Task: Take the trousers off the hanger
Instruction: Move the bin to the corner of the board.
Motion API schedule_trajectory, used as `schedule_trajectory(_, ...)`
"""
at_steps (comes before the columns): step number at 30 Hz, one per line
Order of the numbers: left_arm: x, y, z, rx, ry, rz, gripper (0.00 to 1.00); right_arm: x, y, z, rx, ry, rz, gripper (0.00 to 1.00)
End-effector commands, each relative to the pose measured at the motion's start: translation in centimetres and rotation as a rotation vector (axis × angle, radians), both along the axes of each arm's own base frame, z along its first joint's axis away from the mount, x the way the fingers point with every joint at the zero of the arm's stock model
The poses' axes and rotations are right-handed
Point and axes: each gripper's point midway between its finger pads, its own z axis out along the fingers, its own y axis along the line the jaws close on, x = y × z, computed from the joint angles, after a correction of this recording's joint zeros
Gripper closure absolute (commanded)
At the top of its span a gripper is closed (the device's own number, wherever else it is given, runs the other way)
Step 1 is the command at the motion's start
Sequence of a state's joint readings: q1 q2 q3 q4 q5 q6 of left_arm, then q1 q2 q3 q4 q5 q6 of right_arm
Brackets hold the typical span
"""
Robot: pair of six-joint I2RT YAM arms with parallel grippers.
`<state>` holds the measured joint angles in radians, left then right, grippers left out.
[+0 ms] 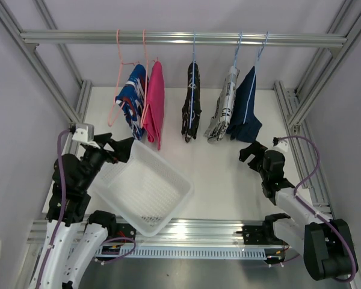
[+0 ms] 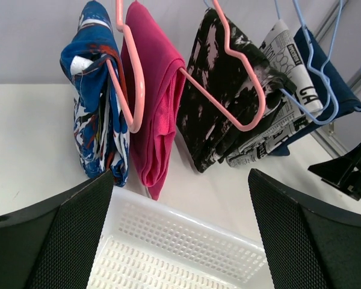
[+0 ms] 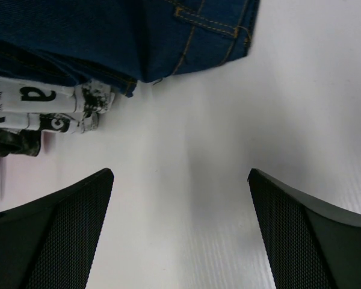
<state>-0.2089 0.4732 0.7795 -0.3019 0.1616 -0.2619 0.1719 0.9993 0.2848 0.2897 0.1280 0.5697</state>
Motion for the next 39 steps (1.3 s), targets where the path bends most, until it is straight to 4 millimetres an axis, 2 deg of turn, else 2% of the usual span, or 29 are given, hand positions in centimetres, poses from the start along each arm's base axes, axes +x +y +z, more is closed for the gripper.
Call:
schedule_trajectory(1, -0.9, -0.3, 2.0, -0.04, -0.06, -0.036, 0.02, 1.5, 1.9, 4.1, 0.039, -0.125, 0.067, 0.01)
schedule_trajectory(3, -1.1, -0.5, 2.2, -0.045, -0.067, -0.051, 0.01, 0.9, 3.6, 4.8, 0.042, -0.144, 0.156, 0.01)
schedule_trajectory(5, -1.0, -0.7, 2.1, -0.052, -0.062, -0.064, 0.01, 0.0, 4.6, 4.4, 0.076, -0.148, 0.216, 0.01)
schedule_trajectory(6, -1.0, -1.0, 2.0, -0.052, -0.058, -0.082, 0.0, -0.2, 4.6, 5.3, 0.096, -0.19, 0.214, 0.01)
schedule_trajectory(7, -1.0, -1.3, 2.0, -0.055, -0.054, -0.095, 0.01, -0.9, 4.4, 4.2, 0.114, -0.178, 0.206, 0.01)
schedule_trajectory(9, -0.5, -2.0, 1.3, -0.062, -0.033, -0.136, 0.01, -1.3, 4.0, 4.5, 0.157, -0.208, 0.185, 0.0)
schedule_trajectory(10, -0.9, -3.1, 1.6, -0.072, -0.031, -0.202, 0.01, -1.6, 3.9, 5.2, 0.175, -0.245, 0.175, 0.01)
schedule_trajectory(11, -0.8, -3.7, 1.3, -0.073, -0.02, -0.239, 0.01, -2.2, 3.7, 4.6, 0.19, -0.251, 0.168, 0.01)
schedule_trajectory(13, -0.3, -4.4, 0.5, -0.079, 0.024, -0.276, 0.0, -2.8, 3.8, 5.7, 0.237, -0.307, 0.168, 0.01)
schedule_trajectory(16, 1.2, -3.2, -0.3, -0.079, 0.069, -0.183, 0.0, -3.3, 3.7, 6.1, 0.243, -0.316, 0.16, 0.0)
schedule_trajectory(20, 2.6, -1.1, -1.7, -0.088, 0.123, -0.048, 0.01, -3.0, 1.8, 6.2, 0.075, -0.237, 0.069, 0.01)
schedule_trajectory(24, 3.3, -0.9, -2.3, -0.096, 0.163, -0.033, 0.01, -2.9, 1.7, 6.0, -0.006, -0.179, 0.045, 0.01)
schedule_trajectory(25, 3.3, -0.9, -2.4, -0.095, 0.17, -0.031, 0.01, -2.6, 1.9, 7.2, -0.019, -0.188, 0.047, 0.0)
schedule_trajectory(28, 3.1, -1.6, -2.3, -0.096, 0.162, -0.073, 0.01, -2.7, 2.1, 7.3, -0.134, -0.129, 0.039, 0.01)
schedule_trajectory(29, 3.1, -1.7, -2.2, -0.099, 0.154, -0.082, 0.01, -2.2, 1.0, 9.2, -0.186, -0.148, -0.044, 0.01)
schedule_trajectory(30, 3.1, -1.8, -2.3, -0.1, 0.155, -0.089, 0.01, -2.7, 1.8, 8.9, -0.267, -0.113, -0.014, 0.0)
schedule_trajectory(31, 3.0, -1.8, -2.2, -0.1, 0.154, -0.089, 0.01, -2.7, 1.9, 9.6, -0.312, -0.113, -0.019, 0.01)
schedule_trajectory(32, 3.0, -1.8, -2.4, -0.1, 0.161, -0.087, 0.01, -2.6, 1.2, 11.7, -0.367, -0.122, -0.074, 0.01)
schedule_trajectory(34, 3.1, -1.7, -2.5, -0.098, 0.16, -0.079, 0.01, -2.7, 2.8, 12.8, -0.448, -0.108, -0.037, 0.01)
schedule_trajectory(35, 3.1, -1.6, -2.4, -0.098, 0.158, -0.073, 0.01, -2.6, 3.0, 14.7, -0.459, -0.123, -0.052, 0.01)
schedule_trajectory(39, 3.1, -1.0, -2.4, -0.09, 0.152, -0.04, 0.01, -2.5, 6.0, 16.2, -0.473, -0.139, 0.061, 0.0)
